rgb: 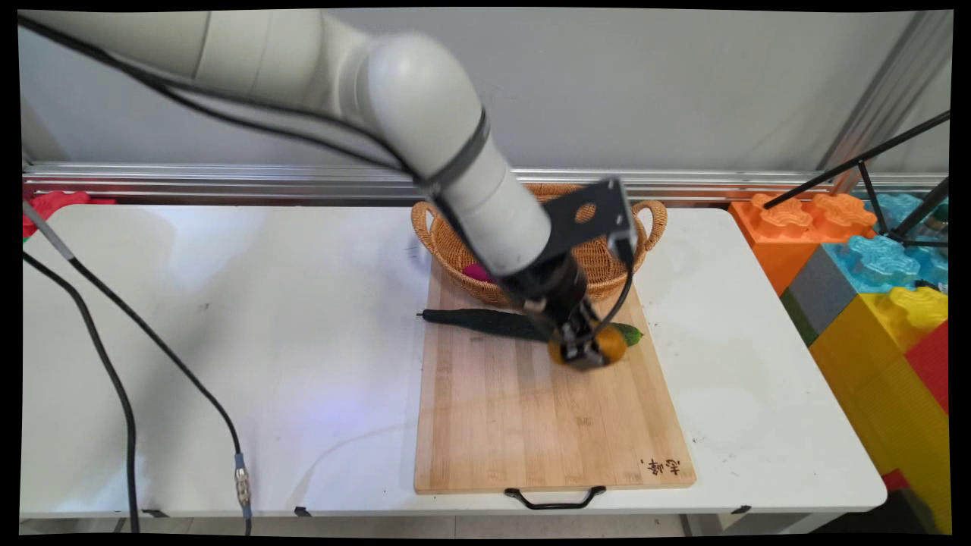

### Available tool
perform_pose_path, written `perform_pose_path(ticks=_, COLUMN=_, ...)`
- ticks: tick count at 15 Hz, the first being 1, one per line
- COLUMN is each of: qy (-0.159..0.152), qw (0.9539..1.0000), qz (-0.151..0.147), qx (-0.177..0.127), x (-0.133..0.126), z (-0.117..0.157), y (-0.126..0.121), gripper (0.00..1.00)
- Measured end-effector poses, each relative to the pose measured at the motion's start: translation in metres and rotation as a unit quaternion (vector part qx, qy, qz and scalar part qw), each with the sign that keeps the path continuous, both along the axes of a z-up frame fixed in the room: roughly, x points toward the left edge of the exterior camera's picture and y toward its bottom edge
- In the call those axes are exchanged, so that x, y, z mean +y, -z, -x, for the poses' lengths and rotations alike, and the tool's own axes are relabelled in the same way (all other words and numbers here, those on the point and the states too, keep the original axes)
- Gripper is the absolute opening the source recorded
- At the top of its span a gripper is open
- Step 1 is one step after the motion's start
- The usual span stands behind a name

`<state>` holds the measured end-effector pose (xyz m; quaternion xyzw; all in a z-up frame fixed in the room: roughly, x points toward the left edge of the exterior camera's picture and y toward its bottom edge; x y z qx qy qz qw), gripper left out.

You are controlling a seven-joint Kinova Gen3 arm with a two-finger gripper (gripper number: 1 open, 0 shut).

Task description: Place the picked object on the cutting board

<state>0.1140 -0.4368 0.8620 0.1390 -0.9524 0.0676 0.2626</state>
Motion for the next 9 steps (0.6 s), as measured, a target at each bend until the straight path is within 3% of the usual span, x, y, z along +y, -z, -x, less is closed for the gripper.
perform_pose_path(ticks=9, qy=0.02, qw=0.9997, qz=-0.002, qx=-0.016, x=0.012, z=0.003, y=0.064, gripper=0.0)
